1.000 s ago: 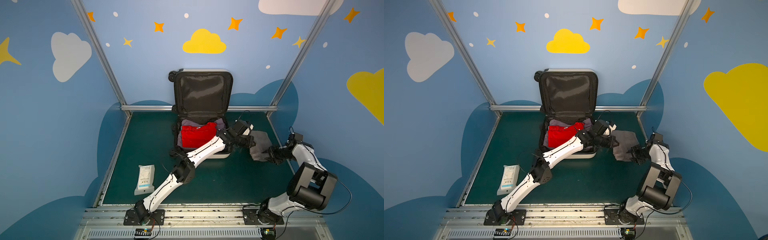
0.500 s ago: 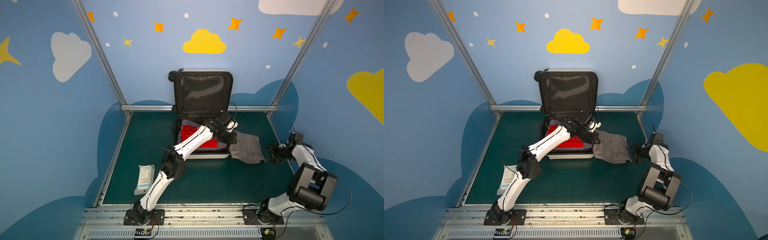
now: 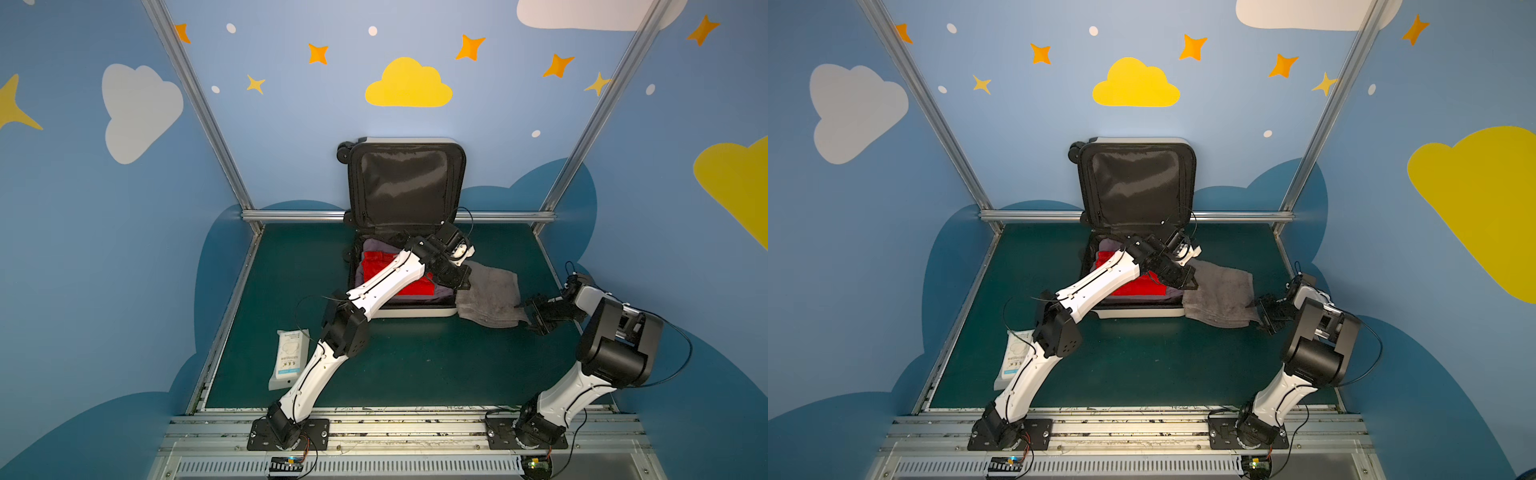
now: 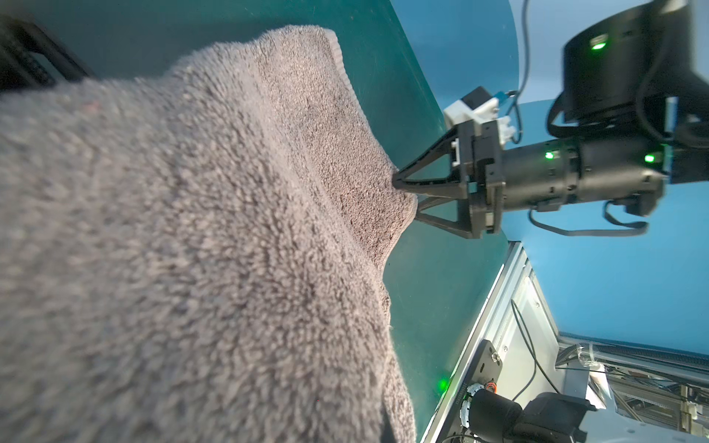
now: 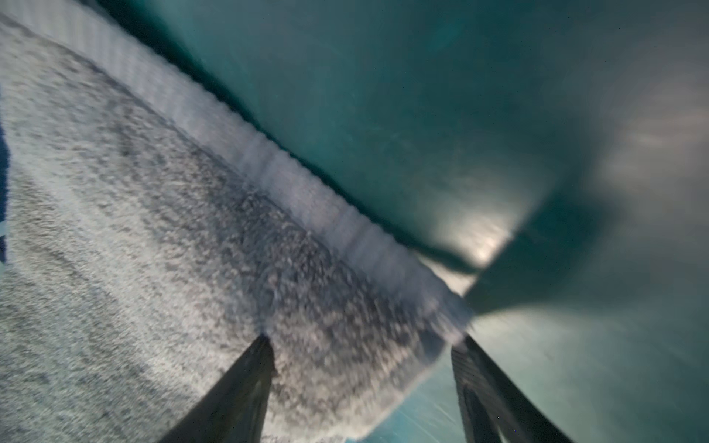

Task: Pack the luggage

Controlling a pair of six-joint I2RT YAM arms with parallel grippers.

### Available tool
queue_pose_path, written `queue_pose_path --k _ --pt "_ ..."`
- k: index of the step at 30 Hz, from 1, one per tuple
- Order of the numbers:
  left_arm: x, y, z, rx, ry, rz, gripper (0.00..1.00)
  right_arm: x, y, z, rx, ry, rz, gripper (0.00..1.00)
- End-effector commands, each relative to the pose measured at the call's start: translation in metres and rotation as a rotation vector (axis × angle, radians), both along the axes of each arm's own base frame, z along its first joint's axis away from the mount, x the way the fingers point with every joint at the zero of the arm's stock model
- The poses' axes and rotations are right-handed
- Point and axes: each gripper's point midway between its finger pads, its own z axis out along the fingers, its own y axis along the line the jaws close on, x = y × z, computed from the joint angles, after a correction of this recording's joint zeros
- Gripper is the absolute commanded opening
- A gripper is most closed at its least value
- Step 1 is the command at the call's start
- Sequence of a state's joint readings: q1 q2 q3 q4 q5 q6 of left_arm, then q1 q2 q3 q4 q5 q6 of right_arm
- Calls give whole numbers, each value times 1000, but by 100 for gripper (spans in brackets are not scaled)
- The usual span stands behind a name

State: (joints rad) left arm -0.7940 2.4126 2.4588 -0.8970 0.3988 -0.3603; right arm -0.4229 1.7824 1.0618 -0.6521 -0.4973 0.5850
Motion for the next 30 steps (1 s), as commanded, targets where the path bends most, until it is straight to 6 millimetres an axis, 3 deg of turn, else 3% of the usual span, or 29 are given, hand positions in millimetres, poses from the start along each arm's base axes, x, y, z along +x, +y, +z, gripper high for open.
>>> queue_pose_path --k 1,9,16,22,30 --pt "-3 -2 26 -57 -32 -35 4 17 11 6 58 -64 40 72" --pt "0 -2 30 -85 -26 -43 3 32 34 8 158 -111 51 58" --pt "7 4 43 -103 -50 -39 3 39 47 20 237 -170 52 2" --pt "19 20 72 -129 -105 -26 3 44 55 60 275 -280 63 0" --pt "39 67 110 -111 -206 39 3 45 79 138 222 -430 138 0"
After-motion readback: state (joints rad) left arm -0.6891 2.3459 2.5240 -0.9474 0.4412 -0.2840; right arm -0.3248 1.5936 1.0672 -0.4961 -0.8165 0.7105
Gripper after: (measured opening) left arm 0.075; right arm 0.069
